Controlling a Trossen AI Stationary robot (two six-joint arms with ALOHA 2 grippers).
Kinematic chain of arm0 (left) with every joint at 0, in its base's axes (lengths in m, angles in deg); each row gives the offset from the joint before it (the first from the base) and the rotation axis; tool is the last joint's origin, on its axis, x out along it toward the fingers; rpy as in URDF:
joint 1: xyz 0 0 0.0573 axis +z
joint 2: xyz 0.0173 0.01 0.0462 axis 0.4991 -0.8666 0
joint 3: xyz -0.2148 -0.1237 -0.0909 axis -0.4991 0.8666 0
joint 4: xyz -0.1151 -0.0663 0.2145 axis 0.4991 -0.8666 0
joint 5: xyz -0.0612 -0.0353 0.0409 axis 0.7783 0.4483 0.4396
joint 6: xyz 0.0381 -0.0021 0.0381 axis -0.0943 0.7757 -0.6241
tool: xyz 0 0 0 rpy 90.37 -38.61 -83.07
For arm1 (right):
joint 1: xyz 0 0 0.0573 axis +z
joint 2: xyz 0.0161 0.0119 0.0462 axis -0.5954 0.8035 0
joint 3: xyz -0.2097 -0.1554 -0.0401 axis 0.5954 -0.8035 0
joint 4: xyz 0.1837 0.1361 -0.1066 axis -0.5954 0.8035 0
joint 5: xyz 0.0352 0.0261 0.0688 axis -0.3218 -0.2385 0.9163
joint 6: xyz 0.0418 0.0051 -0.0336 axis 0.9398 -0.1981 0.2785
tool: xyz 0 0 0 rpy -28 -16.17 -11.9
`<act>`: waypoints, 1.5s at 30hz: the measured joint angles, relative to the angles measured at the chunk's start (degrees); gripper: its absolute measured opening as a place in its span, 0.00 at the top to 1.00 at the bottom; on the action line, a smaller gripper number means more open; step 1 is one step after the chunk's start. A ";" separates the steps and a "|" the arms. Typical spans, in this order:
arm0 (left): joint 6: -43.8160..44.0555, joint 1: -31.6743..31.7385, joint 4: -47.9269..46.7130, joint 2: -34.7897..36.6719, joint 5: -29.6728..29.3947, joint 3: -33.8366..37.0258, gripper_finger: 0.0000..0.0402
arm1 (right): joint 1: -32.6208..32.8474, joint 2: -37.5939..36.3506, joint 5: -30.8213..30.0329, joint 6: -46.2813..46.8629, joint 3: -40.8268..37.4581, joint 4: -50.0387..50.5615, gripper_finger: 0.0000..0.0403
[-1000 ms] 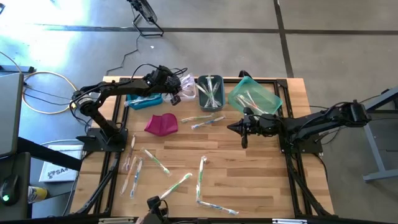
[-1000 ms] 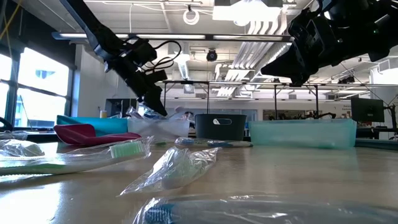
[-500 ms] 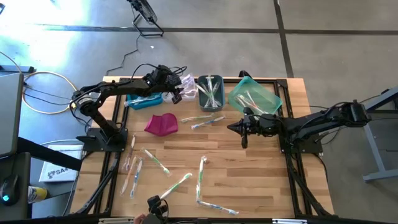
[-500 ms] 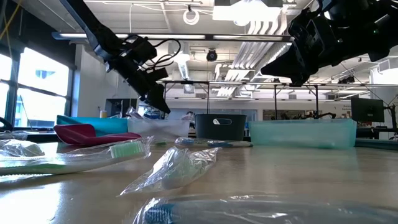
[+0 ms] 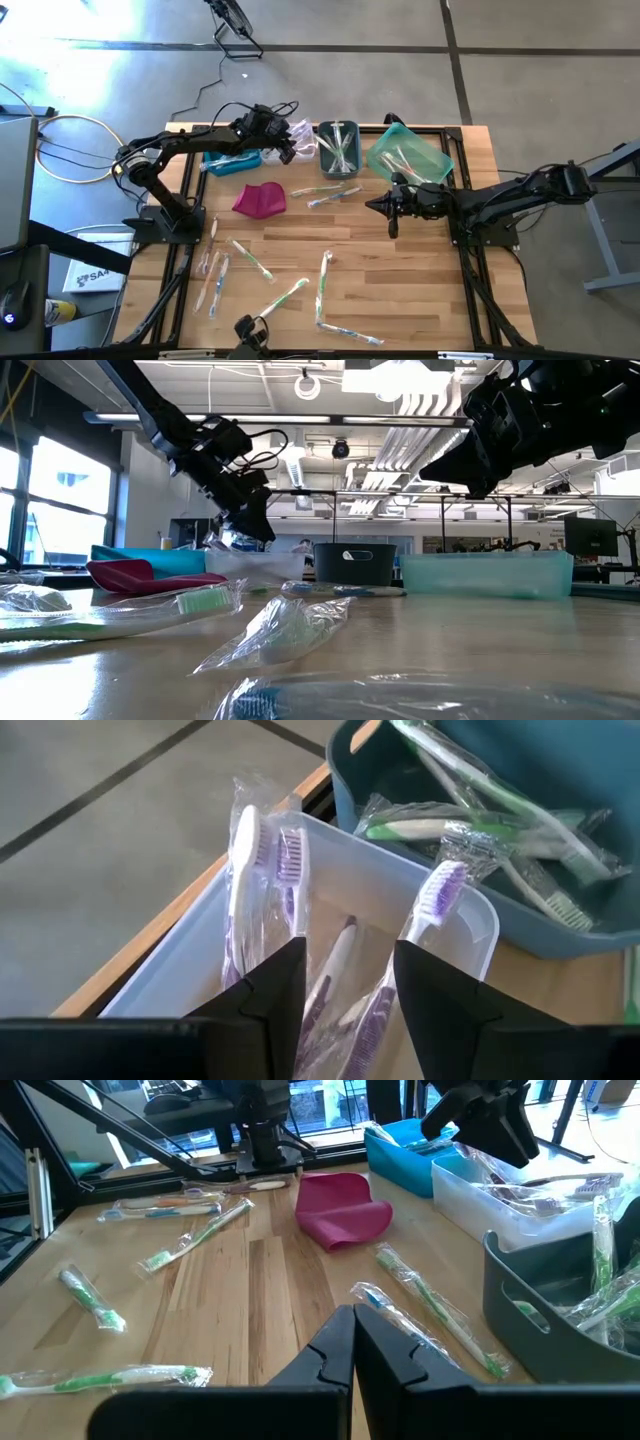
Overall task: Pick & Place Toothbrushes
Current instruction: Put the green toothbrush into the dark blue bin
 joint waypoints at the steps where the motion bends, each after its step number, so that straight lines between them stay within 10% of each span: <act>1: -0.03 -0.02 0.00 0.01 -0.01 0.00 0.63 | 0.00 -0.01 0.00 0.00 0.00 0.00 0.99; 34: -9.12 -12.22 -14.64 3.87 7.89 0.03 0.63 | 0.00 0.00 0.08 0.37 0.00 0.17 0.99; 45: -7.52 -23.61 -18.82 5.48 -0.92 0.00 0.63 | -0.02 0.00 0.11 0.39 0.00 0.22 0.99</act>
